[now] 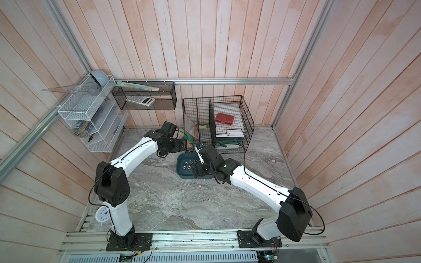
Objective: Put the nuts on the desktop into the storage box
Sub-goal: Move the nut to the center of the board.
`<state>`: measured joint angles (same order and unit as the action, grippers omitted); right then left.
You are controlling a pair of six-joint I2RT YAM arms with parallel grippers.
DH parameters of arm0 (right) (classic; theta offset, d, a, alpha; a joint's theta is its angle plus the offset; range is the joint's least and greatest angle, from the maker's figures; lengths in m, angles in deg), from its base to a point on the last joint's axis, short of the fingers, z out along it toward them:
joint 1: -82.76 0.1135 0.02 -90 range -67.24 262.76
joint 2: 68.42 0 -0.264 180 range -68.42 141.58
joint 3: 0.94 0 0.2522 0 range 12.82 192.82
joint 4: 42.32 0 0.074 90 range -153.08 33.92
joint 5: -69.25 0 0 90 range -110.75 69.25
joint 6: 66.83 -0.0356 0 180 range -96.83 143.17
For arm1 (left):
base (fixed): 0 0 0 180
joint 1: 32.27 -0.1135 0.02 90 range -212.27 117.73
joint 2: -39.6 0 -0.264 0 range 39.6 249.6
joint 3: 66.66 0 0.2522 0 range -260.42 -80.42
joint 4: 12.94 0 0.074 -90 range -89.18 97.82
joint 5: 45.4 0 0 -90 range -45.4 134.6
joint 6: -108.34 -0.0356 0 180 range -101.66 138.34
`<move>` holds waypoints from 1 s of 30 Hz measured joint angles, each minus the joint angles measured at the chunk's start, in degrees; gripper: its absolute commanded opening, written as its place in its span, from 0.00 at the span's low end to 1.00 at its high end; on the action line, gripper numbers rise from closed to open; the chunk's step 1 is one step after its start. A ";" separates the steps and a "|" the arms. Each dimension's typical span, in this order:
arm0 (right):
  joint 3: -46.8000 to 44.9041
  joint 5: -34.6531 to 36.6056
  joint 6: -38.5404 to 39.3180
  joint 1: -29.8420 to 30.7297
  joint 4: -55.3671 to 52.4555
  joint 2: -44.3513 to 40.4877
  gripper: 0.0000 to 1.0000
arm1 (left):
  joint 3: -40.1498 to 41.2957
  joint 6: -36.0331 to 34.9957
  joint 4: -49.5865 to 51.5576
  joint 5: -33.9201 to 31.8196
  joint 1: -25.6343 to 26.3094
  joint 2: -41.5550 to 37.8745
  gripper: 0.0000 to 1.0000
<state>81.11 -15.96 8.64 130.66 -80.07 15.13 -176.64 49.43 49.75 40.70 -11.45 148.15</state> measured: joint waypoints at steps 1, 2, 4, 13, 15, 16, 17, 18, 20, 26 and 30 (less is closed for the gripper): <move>0.52 -0.33 0.02 0.00 0.02 0.46 0.98 | 0.00 -0.07 0.02 -0.42 -1.03 -0.13 1.00; 1.01 -0.59 0.00 0.00 0.07 0.92 0.98 | 0.00 -0.11 0.02 -0.87 -2.05 -0.13 1.00; 1.88 -1.20 0.02 0.00 0.22 1.70 0.98 | 0.00 -0.28 0.02 -1.25 -4.13 -0.13 1.00; 7.67 -3.69 0.42 0.00 1.25 6.80 0.98 | 0.00 -0.33 -3.21 -0.31 -14.53 0.59 1.00; 8.87 -3.91 0.81 0.00 1.31 7.80 0.98 | -0.83 -0.28 -3.96 0.02 -16.61 2.12 1.00; 9.31 -4.02 0.94 0.00 1.29 8.15 0.98 | -1.36 -0.26 -4.26 0.09 -17.35 3.13 1.00; 9.75 -4.09 1.11 0.00 1.29 8.50 0.98 | -1.99 -0.26 -4.55 0.13 -18.12 4.37 0.98; 10.14 -4.15 1.29 0.00 1.22 8.85 0.98 | -2.64 -0.17 -4.83 0.13 -18.78 5.62 0.96; 10.88 -4.22 1.55 0.00 1.16 9.35 0.98 | -3.82 0.02 -5.05 0.04 -19.74 8.00 0.92; 13.22 -4.20 2.51 0.00 0.79 10.45 0.98 | -8.59 -0.26 -5.01 -0.85 -21.62 14.86 0.82; 14.60 -3.98 2.67 0.00 0.13 11.43 0.98 | -13.05 -0.31 -5.01 -1.77 -22.16 18.99 0.76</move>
<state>95.71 -19.93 11.31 130.66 -79.94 26.56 -189.69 49.12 44.74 38.93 -33.61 167.14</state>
